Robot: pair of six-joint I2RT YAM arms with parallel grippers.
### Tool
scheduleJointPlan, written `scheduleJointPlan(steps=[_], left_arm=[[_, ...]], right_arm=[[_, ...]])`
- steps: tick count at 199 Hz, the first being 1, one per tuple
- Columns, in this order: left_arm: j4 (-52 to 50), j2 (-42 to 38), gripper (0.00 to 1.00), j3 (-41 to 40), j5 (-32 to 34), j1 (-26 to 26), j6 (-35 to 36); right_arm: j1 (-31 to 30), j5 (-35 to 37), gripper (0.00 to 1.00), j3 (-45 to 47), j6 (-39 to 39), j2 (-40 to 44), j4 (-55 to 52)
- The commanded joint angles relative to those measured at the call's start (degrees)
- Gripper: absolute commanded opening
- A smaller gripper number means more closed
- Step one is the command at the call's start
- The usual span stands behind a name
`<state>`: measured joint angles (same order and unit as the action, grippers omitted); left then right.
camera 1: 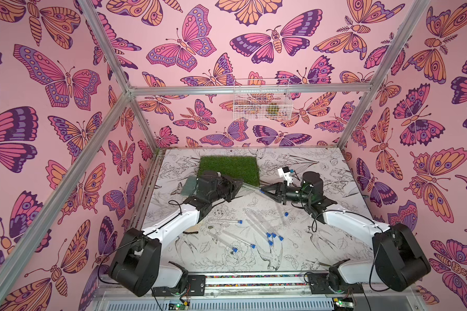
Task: Remove stoppers from test tubes
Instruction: Open the stopper on the test tube.
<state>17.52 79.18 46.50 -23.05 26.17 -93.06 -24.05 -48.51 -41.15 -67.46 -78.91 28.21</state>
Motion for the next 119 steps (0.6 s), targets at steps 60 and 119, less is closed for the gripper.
scheduleJointPlan(steps=[60, 119], left_arm=[[-3.5, -2.4, 0.0, -1.6, 6.2, -4.1, 1.6], [-4.3, -2.6, 0.0, -1.7, 7.2, -4.8, 1.7]], right_arm=[[1.5, -1.1, 0.17, 2.0, 2.0, 3.9, -3.1], [2.2, -2.0, 0.17, 2.7, 2.8, 5.0, -4.5]])
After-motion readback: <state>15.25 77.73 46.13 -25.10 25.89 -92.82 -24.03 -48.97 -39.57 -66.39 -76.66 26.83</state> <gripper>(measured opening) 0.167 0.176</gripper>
